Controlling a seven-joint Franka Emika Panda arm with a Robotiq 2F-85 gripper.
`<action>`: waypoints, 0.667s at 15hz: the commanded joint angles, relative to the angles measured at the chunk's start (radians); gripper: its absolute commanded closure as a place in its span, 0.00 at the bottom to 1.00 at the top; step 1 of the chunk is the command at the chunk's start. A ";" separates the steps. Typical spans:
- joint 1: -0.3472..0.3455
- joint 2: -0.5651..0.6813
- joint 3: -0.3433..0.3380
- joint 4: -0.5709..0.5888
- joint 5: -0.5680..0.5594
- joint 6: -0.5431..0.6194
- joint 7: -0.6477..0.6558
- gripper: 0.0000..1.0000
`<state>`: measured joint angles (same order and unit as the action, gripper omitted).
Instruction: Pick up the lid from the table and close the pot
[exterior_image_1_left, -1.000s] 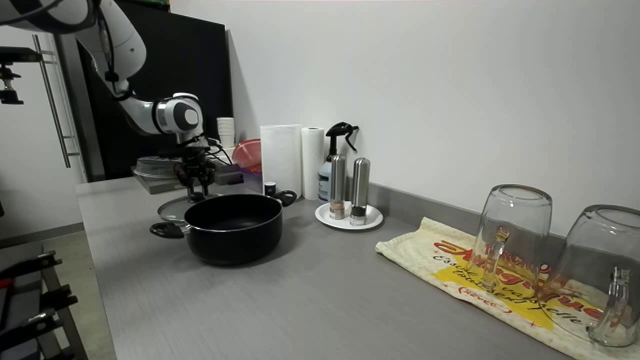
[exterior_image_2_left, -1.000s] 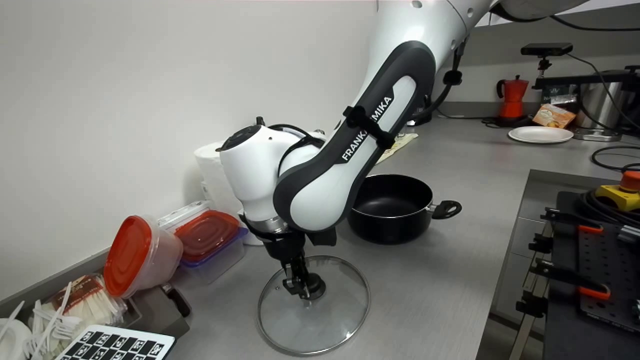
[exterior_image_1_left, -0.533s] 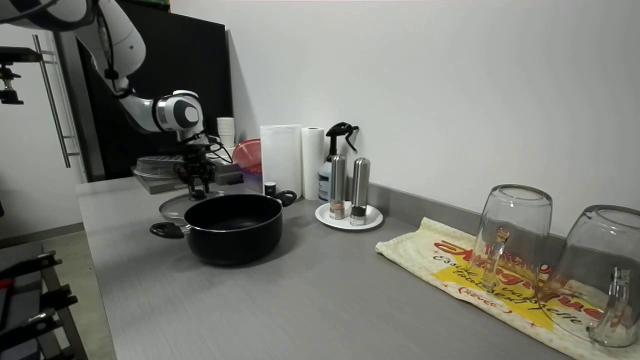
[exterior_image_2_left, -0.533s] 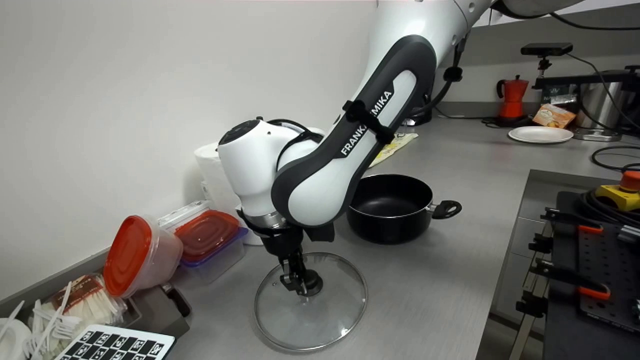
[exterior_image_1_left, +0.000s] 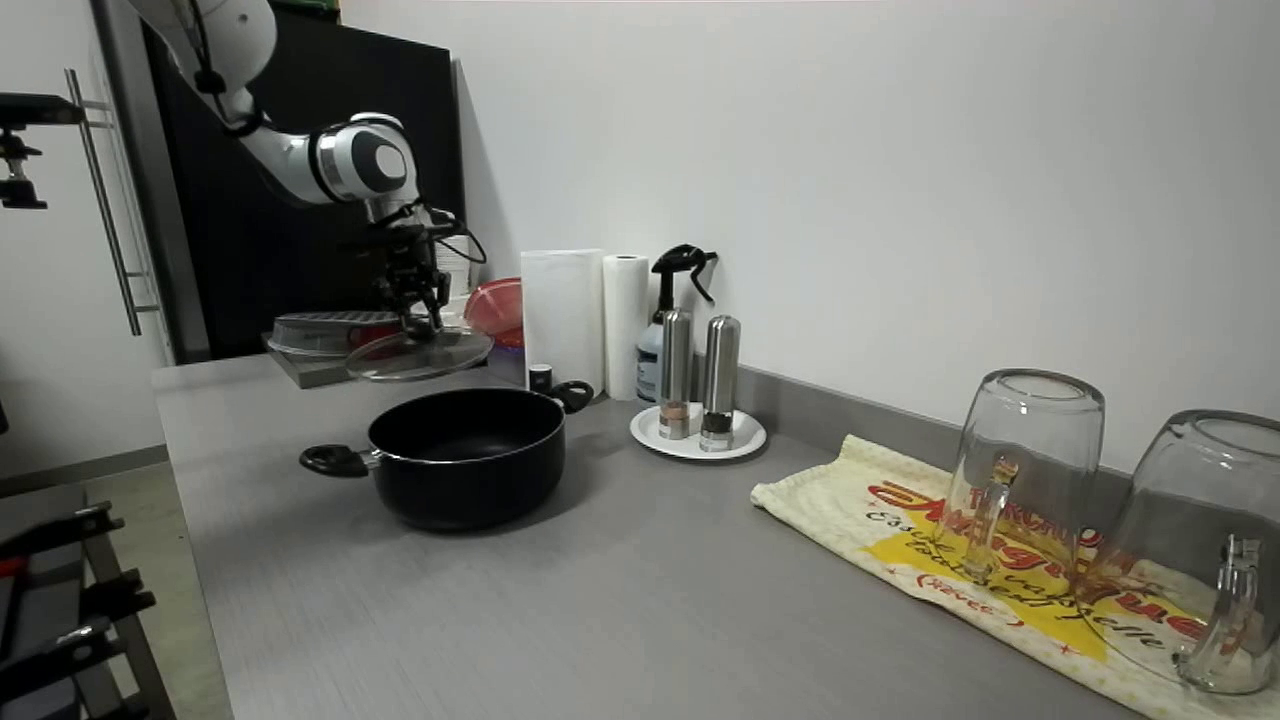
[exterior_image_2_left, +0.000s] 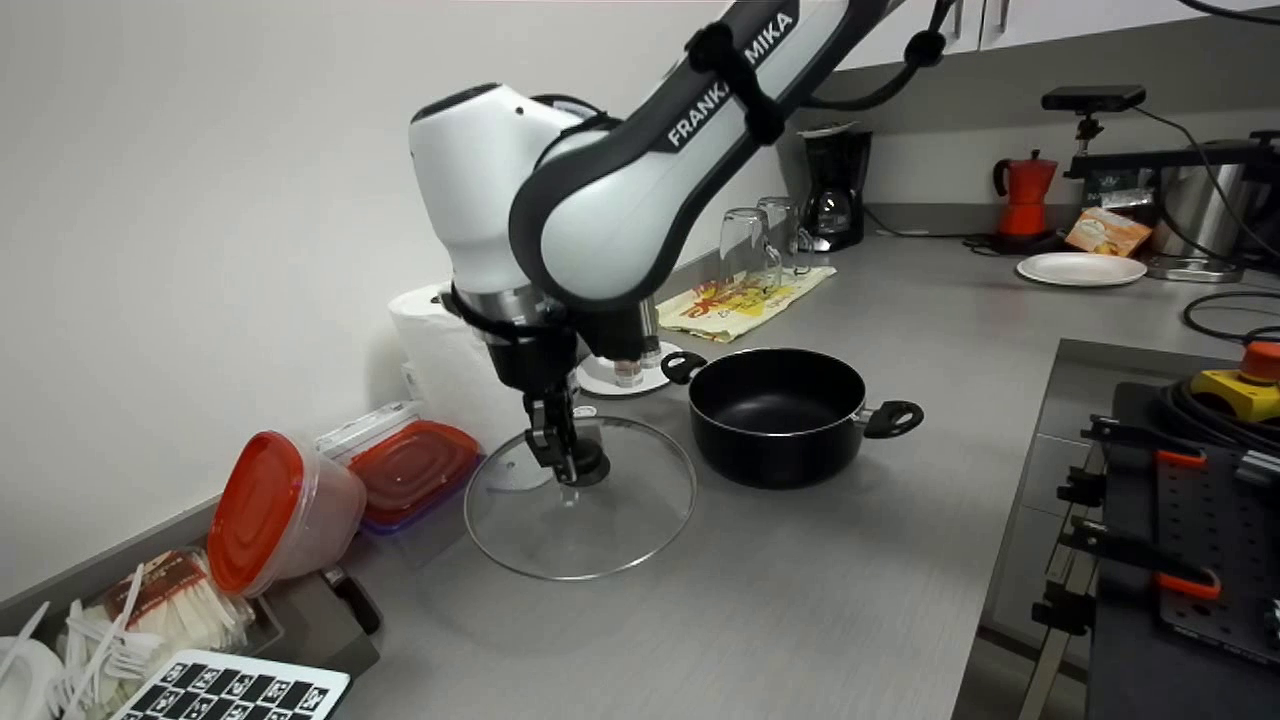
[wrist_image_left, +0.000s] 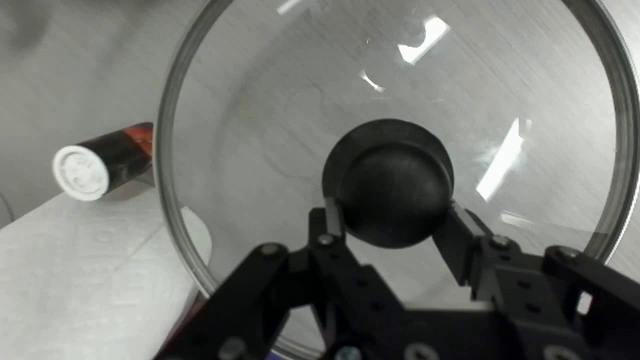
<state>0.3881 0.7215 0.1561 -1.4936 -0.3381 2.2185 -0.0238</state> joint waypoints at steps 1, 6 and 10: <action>-0.017 -0.134 -0.016 -0.061 -0.005 -0.025 -0.027 0.77; -0.077 -0.248 -0.044 -0.136 -0.007 -0.010 -0.028 0.77; -0.145 -0.321 -0.070 -0.220 -0.004 0.001 -0.029 0.77</action>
<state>0.2792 0.4877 0.1014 -1.6254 -0.3418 2.2120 -0.0373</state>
